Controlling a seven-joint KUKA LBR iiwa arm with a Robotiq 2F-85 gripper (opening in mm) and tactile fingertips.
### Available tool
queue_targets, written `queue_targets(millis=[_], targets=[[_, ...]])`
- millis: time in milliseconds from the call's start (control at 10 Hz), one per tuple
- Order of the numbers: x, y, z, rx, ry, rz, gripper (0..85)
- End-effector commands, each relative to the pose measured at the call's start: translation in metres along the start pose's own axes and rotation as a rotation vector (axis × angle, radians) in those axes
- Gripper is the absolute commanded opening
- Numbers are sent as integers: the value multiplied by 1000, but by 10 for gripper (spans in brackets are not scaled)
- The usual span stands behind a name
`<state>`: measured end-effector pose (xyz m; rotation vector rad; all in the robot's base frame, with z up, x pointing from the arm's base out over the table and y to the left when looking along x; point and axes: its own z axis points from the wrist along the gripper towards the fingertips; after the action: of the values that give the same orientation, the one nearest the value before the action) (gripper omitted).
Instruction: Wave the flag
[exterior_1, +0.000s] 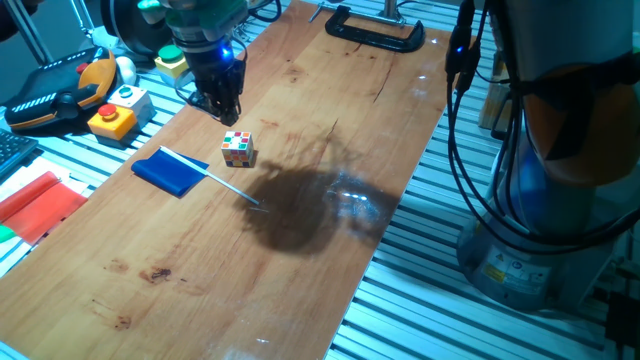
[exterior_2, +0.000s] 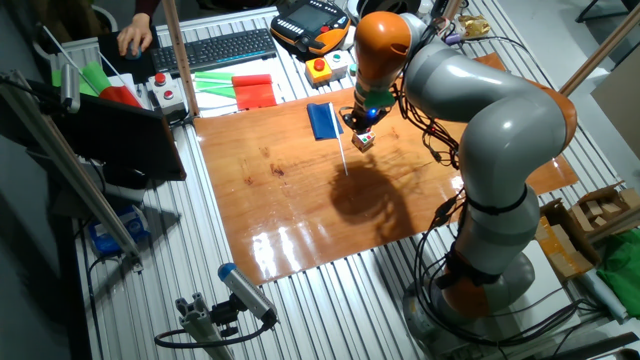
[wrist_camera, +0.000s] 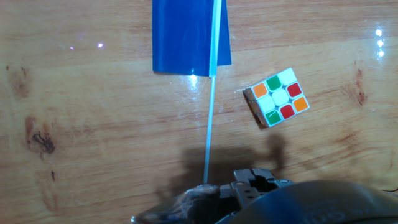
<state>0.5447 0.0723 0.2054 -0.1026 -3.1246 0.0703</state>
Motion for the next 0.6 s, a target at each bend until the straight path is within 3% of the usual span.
queue_targets(millis=[0, 500], targets=[[0, 0, 0, 0, -1, 0, 7], [0, 1, -1, 2, -1, 0, 7]])
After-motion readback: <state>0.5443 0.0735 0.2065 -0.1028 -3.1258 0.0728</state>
